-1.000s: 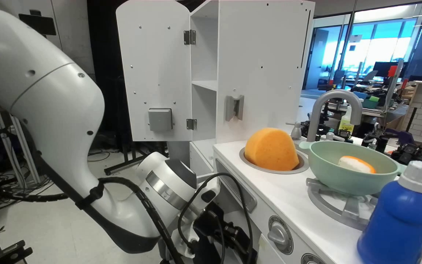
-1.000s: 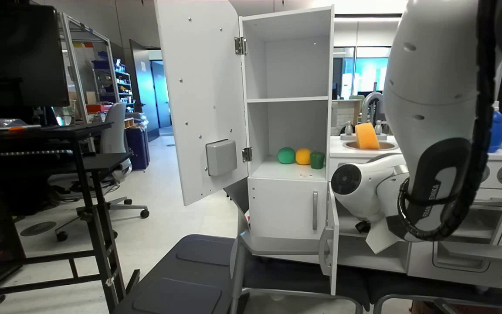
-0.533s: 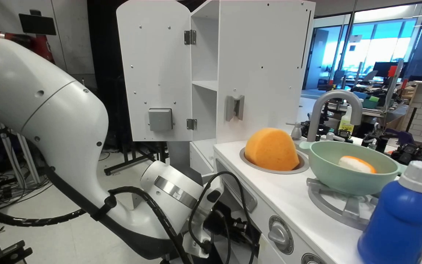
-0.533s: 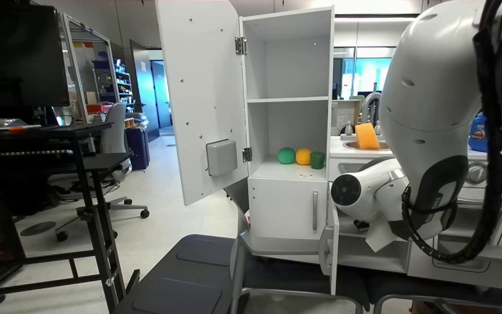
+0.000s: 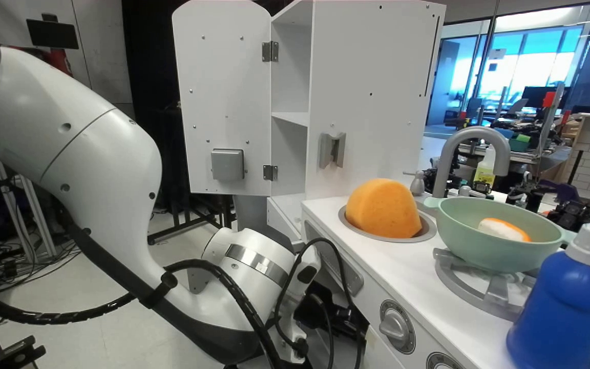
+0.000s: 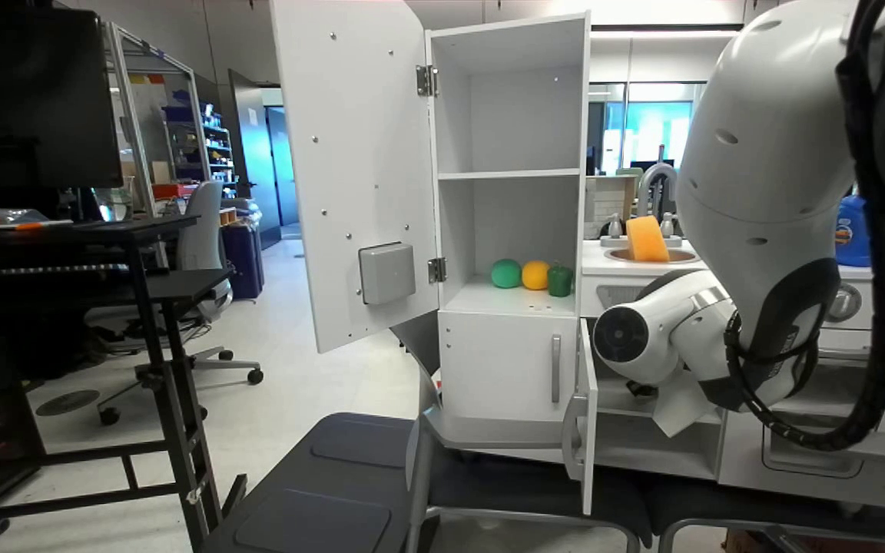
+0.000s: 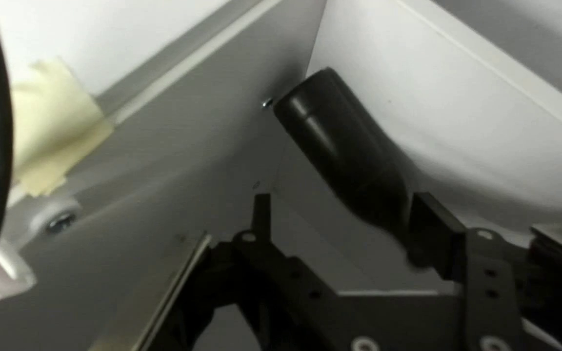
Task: Pick up the black bottle and the orange object and put them in the cabinet
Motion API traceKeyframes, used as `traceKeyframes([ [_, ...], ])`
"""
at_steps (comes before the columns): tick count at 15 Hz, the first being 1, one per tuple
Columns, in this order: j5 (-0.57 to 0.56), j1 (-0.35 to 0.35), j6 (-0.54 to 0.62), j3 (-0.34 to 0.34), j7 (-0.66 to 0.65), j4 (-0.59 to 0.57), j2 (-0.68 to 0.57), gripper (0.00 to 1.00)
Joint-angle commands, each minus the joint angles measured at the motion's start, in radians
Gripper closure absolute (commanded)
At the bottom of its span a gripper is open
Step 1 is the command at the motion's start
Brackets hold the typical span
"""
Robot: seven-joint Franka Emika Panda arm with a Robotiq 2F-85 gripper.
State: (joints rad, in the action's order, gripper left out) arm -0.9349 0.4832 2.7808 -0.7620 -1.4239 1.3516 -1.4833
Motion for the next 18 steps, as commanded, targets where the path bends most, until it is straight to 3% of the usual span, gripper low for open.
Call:
traceKeyframes([
  [1, -0.025, -0.025, 0.011, 0.0, -0.007, -0.02, -0.006, 0.0],
  [4, -0.041, -0.013, 0.026, 0.007, -0.013, 0.009, 0.01, 0.0],
  [9, -0.107, 0.037, 0.101, 0.06, 0.044, 0.177, 0.134, 0.0],
  [16, -0.251, 0.206, 0.367, -0.022, 0.016, 0.55, 0.344, 0.0],
  [18, -0.28, 0.221, 0.417, -0.043, 0.058, 0.65, 0.451, 0.0],
])
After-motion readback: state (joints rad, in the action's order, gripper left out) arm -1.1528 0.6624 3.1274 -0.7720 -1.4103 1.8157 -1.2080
